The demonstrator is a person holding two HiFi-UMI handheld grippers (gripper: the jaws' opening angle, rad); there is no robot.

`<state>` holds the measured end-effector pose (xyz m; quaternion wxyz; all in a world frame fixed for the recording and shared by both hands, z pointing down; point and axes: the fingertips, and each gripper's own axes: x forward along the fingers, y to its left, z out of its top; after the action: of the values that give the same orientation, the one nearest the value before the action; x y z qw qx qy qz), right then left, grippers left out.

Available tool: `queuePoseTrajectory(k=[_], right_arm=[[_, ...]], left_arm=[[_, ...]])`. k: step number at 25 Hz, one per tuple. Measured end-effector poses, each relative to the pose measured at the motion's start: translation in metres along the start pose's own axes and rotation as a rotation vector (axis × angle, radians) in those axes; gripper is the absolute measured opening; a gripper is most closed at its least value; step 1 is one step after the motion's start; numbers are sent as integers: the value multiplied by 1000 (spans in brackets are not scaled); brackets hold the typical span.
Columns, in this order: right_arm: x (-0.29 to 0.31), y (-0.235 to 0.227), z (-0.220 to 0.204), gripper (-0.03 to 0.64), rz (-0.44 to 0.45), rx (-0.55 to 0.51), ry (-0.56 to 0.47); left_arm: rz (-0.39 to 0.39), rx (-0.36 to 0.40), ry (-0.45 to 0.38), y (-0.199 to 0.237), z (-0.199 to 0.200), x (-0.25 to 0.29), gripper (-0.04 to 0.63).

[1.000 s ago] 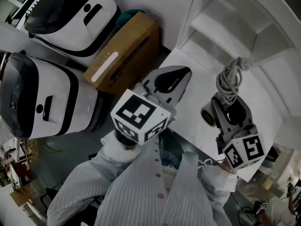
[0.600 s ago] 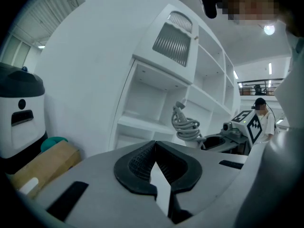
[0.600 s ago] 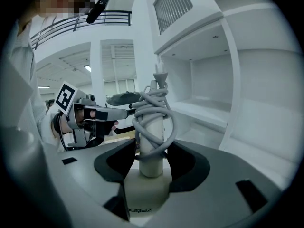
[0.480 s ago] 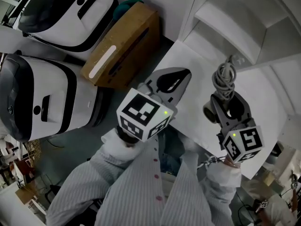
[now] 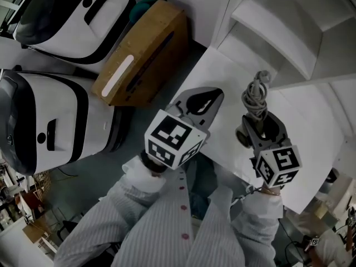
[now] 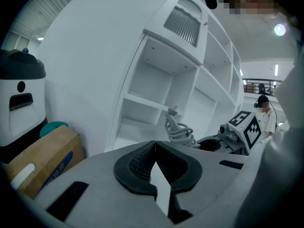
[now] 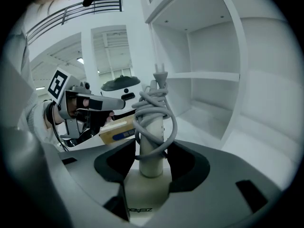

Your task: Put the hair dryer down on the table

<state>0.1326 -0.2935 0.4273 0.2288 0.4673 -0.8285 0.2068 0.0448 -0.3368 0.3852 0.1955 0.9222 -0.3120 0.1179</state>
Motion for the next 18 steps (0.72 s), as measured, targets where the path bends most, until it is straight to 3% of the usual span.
queuePoseTrajectory(k=[18], right_arm=[[37, -22, -62, 204, -70, -57, 167]], left_arm=[[-27, -38, 80, 13, -51, 25, 9]])
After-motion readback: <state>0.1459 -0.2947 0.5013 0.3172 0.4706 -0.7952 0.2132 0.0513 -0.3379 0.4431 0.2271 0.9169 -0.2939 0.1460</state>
